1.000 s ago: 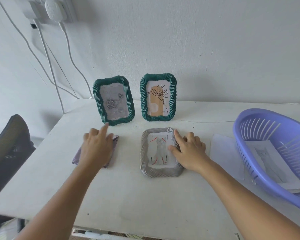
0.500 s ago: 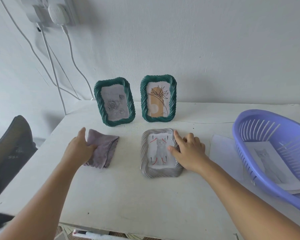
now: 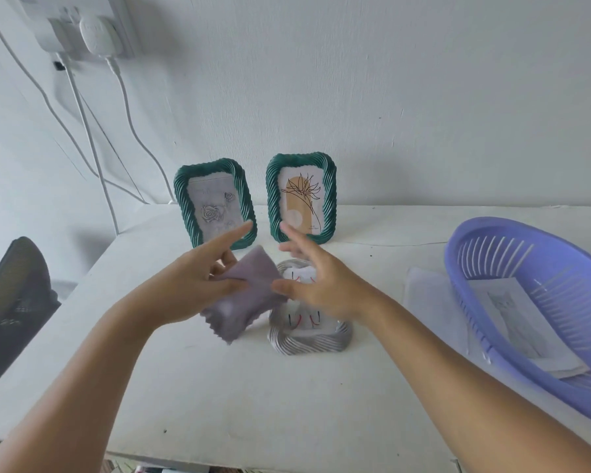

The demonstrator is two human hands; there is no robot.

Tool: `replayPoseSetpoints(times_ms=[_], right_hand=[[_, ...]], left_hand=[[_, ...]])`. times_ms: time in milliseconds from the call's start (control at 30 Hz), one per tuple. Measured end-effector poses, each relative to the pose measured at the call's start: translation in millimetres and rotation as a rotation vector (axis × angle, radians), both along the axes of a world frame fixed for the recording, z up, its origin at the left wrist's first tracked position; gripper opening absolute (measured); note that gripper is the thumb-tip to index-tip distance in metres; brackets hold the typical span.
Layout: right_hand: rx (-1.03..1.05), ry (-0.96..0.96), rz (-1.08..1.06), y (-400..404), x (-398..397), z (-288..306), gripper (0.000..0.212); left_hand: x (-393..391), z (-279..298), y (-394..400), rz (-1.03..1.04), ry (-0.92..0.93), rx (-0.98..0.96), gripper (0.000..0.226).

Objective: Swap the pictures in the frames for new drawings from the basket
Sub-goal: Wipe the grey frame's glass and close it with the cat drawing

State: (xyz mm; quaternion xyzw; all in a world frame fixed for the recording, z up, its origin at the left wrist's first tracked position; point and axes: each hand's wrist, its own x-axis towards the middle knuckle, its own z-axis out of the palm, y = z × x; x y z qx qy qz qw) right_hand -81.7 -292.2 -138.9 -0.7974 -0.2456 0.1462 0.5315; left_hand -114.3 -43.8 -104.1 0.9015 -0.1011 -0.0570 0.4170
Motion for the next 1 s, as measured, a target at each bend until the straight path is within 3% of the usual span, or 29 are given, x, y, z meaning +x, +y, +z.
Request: replayPoseSetpoints(times_ms=[167,333,400,500,600,667,733,833,900,1000], right_hand=[[0.035,0.036,-0.055,4,-3,6,0.025],[0.151,0.153,-0.177,-10,-3,-4,0.015],[0.165,0.165,-0.219,-15,-3,-8,0.025],[0.126,0.227,-0.262,-27,0,-13,0.056],[0.148,0.389,-0.152,-47,3,-10,0.088],[0.192,0.476,-0.098,-60,4,-4,0.098],[0.109,0.457,-0.130,-67,8,-4,0.105],[-0.221,0.211,-0.260,-62,16,-17,0.109],[-0.339,0.083,-0.328,-57,21,-28,0.106],[-0.443,-0.044,-0.329,-52,26,-39,0.096]], left_hand=[[2,5,-21,0.031,0.045,-0.137,0.080],[-4,-17,-18,0.052,0.270,-0.169,0.092],[-6,-25,-23,0.064,0.285,-0.242,0.087],[-7,-32,-35,0.123,0.332,-0.444,0.076],[-9,-29,-43,0.132,0.501,-0.653,0.064],[-8,-28,-49,0.144,0.568,-0.726,0.060],[-3,-33,-55,0.195,0.550,-0.637,0.061],[12,-51,-60,0.285,0.388,-0.304,0.069],[20,-61,-63,0.261,0.228,-0.026,0.071],[24,-70,-69,0.223,0.088,0.163,0.067]])
